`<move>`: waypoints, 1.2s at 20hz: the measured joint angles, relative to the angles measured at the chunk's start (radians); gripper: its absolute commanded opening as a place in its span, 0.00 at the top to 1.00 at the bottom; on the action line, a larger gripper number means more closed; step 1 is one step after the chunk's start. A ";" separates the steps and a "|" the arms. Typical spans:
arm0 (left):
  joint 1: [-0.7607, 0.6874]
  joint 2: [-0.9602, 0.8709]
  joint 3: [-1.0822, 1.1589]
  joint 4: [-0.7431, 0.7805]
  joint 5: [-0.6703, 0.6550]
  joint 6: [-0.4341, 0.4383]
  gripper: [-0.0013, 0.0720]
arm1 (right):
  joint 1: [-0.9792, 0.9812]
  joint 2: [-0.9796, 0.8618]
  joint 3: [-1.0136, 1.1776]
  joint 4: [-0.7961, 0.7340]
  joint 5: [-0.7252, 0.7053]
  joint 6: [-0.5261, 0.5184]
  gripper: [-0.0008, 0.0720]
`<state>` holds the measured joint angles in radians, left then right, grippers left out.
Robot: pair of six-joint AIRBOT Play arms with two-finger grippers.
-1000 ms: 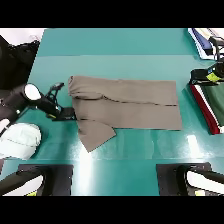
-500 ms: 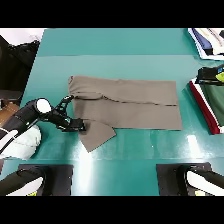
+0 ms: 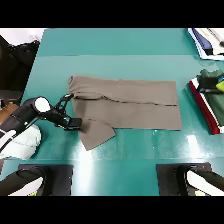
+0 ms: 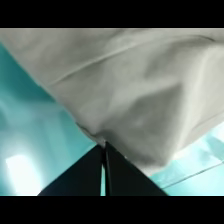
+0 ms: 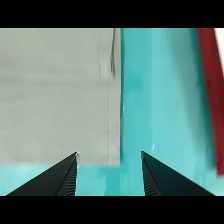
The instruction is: Fold the shirts.
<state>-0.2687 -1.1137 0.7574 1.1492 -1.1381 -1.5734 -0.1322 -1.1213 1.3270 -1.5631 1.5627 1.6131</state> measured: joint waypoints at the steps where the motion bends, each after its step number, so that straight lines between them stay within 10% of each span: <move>1: 0.000 0.021 0.019 0.023 -0.016 0.000 0.94 | -0.007 0.012 -0.065 0.000 -0.009 0.000 0.37; 15: 0.000 0.136 0.087 0.100 -0.095 -0.002 0.94 | -0.158 0.006 -0.626 0.181 -0.326 -0.039 0.40; 16: 0.000 0.136 0.087 0.100 -0.098 -0.002 0.94 | -0.153 -0.003 -0.629 0.185 -0.336 -0.040 0.43; 19: 0.000 0.137 0.087 0.100 -0.108 -0.002 0.94 | -0.143 -0.017 -0.636 0.199 -0.372 -0.045 0.93; 24: -0.001 0.137 0.109 0.148 -0.156 -0.015 0.94 | -0.138 0.002 -0.643 0.204 -0.381 -0.057 0.96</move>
<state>-0.2695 -0.9771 0.8661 1.2968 -1.2942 -1.5883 -0.2699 -1.1198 0.6838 -1.3594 1.1820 1.5562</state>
